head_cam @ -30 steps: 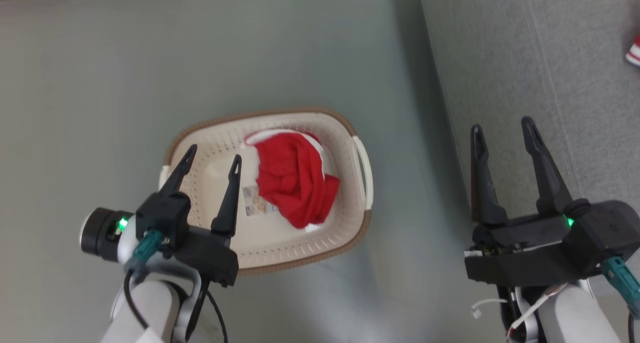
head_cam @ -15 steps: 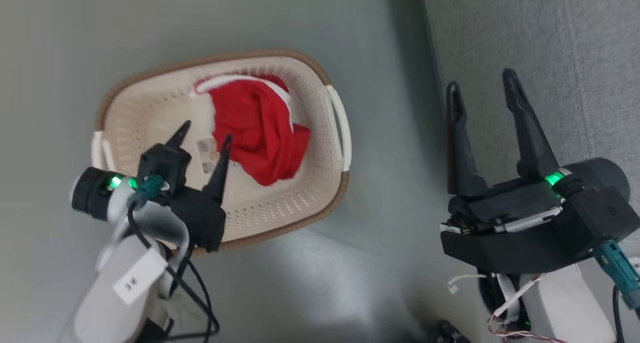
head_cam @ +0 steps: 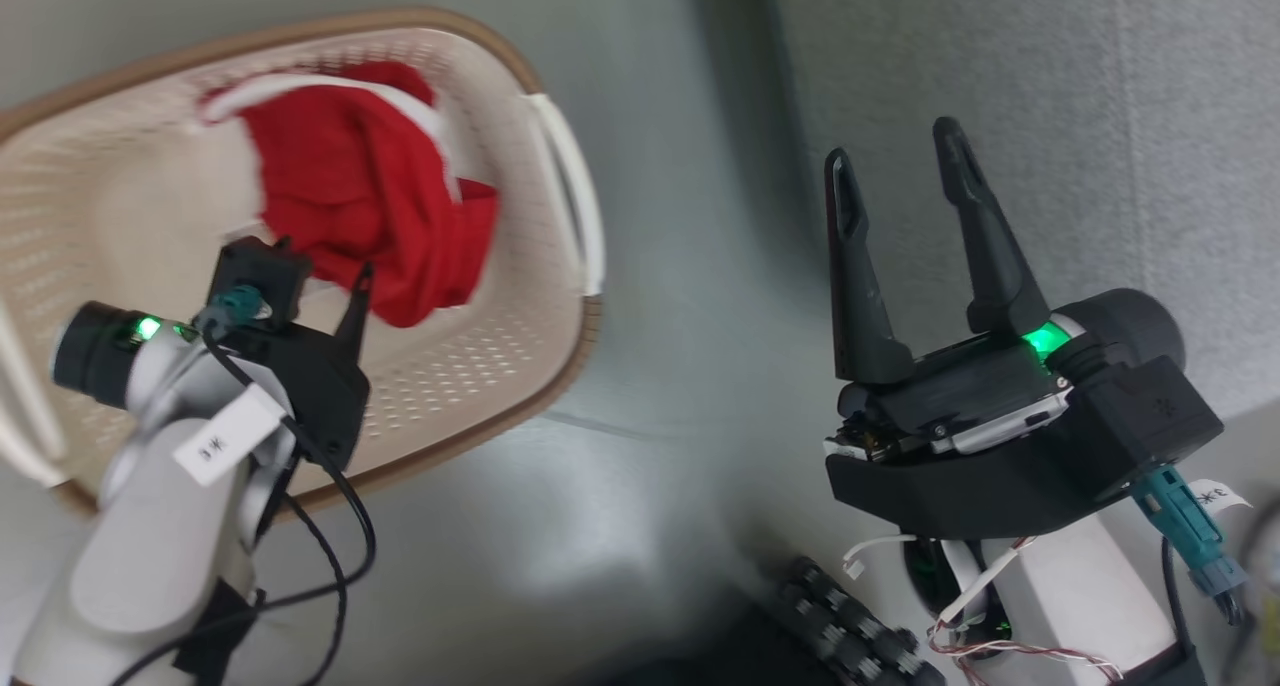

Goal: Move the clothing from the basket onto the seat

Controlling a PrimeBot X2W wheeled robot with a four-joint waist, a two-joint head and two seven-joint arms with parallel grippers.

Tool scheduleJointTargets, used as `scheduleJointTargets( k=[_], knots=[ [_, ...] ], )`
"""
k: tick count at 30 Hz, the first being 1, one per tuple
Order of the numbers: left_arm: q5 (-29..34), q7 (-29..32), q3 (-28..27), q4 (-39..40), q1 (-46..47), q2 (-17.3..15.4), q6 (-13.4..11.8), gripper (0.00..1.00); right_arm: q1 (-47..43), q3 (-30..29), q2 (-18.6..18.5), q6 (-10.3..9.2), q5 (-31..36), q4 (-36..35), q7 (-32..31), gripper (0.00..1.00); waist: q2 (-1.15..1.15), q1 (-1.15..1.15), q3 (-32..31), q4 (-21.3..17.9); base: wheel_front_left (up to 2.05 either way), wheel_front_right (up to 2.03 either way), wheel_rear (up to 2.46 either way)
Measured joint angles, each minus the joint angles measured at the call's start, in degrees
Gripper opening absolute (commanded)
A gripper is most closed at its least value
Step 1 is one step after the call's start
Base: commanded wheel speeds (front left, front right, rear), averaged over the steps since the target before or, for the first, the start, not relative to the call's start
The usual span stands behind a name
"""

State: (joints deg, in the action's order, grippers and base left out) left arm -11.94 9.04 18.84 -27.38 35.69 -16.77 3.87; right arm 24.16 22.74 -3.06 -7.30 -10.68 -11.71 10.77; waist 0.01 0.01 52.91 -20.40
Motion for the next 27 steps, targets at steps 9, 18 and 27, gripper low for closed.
scheduleJointTargets(
  k=[9, 18, 27],
  knots=[
    [0.8, 2.5, 0.6, -5.8, 4.3, -0.5, 0.7, 1.0, -0.1, 1.3, 0.1, 0.0, -4.7, 2.2, 2.3, 1.0, -0.01, -0.01, 3.2, -5.5, 0.0, 0.0, 0.0],
    [1.0, 4.1, 0.5, -10.3, 8.1, -0.7, 0.7, 1.0, -0.2, 2.2, 0.2, 0.0, -7.0, 2.8, 3.0, 1.0, -0.01, -0.01, 3.9, -6.7, 0.0, 0.0, 0.0],
    [1.0, 5.6, 0.0, -14.7, 10.6, 0.5, -0.3, 0.0, -0.1, 2.4, 0.3, 0.0, -7.5, 3.1, 3.5, 1.0, -0.01, -0.01, 4.1, -6.7, 0.0, 0.0, 0.0]
  ],
)
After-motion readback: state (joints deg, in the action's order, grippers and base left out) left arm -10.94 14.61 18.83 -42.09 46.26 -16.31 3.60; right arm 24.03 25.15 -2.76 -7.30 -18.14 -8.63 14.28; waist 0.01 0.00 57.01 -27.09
